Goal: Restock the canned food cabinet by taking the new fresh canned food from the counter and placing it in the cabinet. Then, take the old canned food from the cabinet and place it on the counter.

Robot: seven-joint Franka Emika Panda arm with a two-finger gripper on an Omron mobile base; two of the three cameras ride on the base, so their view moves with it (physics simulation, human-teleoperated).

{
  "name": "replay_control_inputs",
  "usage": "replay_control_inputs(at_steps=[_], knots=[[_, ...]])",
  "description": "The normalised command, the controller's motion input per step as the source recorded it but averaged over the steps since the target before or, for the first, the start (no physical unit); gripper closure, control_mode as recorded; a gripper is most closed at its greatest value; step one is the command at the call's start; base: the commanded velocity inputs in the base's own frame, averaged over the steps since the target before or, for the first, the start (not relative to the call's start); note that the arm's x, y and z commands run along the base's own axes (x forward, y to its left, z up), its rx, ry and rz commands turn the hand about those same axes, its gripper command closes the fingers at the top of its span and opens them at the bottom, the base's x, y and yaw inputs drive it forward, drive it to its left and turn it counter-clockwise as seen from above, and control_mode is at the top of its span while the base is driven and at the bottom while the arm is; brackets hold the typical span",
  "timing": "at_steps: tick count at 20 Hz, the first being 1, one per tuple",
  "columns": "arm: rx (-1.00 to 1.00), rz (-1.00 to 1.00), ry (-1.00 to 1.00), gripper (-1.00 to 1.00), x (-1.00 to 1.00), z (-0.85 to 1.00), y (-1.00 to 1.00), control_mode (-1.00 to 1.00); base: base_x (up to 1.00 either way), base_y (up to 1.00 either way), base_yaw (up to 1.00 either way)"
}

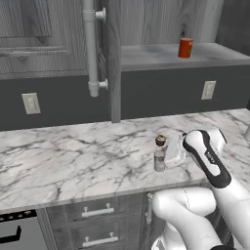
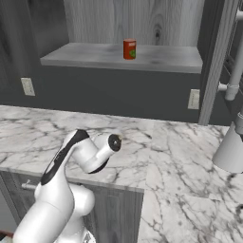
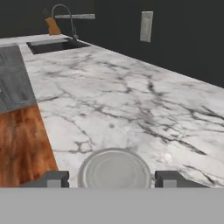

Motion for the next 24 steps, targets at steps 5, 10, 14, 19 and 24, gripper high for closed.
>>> replay_control_inputs(at_steps=[5,10,14,19,24], knots=[[0.0,0.0,-0.03,-1.0,0.0,0.47,0.25,-1.0,0.0,0.0,0.0],[0.0,0.0,-0.03,-1.0,-0.26,1.0,0.23,-1.0,0.0,0.0,0.0],[0.0,0.0,-0.04,-1.0,-0.97,1.0,0.19,-1.0,0.0,0.0,0.0],[0.0,0.0,0.0,-1.0,-1.0,0.73,0.07,-1.0,0.0,0.0,0.0],[-0.05,-0.03,0.0,-1.0,-1.0,0.14,-0.02,-1.0,0.0,0.0,0.0]])
